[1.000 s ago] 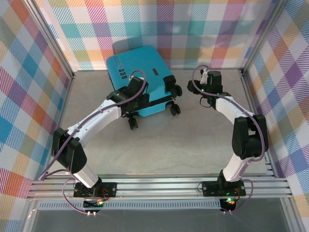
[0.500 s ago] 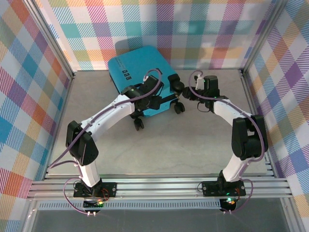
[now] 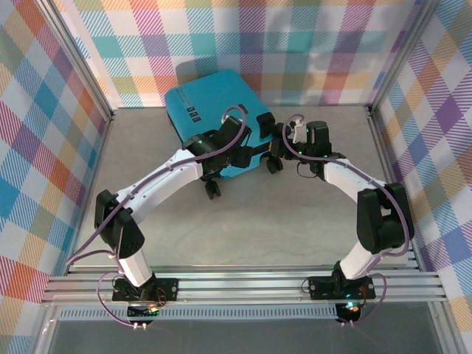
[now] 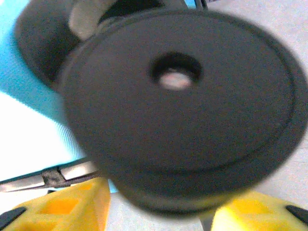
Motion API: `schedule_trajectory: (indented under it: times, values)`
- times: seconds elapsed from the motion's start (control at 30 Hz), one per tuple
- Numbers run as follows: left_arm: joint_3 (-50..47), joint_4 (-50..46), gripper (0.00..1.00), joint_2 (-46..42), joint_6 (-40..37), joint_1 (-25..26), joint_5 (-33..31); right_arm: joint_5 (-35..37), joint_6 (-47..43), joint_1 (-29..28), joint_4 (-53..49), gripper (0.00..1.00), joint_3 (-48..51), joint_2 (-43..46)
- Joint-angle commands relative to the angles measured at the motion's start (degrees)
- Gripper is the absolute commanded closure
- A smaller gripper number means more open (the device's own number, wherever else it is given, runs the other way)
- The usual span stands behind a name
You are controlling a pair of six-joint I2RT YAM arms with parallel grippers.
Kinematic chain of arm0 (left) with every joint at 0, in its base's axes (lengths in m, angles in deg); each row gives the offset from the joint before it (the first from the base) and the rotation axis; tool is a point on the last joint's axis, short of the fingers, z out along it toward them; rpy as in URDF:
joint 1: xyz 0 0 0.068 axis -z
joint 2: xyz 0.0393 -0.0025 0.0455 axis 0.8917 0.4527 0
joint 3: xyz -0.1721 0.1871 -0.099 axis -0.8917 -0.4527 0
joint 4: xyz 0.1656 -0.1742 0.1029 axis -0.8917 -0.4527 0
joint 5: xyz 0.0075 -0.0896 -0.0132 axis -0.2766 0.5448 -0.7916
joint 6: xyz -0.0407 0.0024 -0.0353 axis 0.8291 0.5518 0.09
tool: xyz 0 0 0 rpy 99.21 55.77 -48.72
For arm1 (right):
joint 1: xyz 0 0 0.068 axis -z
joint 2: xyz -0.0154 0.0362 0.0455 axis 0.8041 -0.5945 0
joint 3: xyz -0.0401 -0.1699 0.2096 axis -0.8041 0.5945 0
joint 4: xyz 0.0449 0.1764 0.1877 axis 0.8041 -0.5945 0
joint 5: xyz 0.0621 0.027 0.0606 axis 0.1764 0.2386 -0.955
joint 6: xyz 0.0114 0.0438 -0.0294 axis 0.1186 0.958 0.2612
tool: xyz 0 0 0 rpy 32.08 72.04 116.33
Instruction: Pack the luggage
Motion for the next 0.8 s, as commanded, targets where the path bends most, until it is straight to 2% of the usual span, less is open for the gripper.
schedule_trajectory:
  times: [0.0,0.37,0.53,0.77]
  values:
    - [-1.59,2.07,0.22,-4.43,-0.11,0.22,1.6,0.82,0.53,2.09,-0.11,0.45,0.61,4.05]
    - [-1.48,1.81,0.21,-4.89,0.39,0.39,3.03,-0.99,0.08,5.83,-2.8,0.38,-2.14,5.96]
    - [0.83,2.03,0.21,-1.57,0.6,0.74,4.25,-8.04,-0.14,5.96,-3.21,0.38,-9.08,-0.84]
    - [3.04,1.95,0.21,0.94,0.59,1.27,4.3,-15.74,1.86,5.94,-1.33,0.39,-13.73,-6.89]
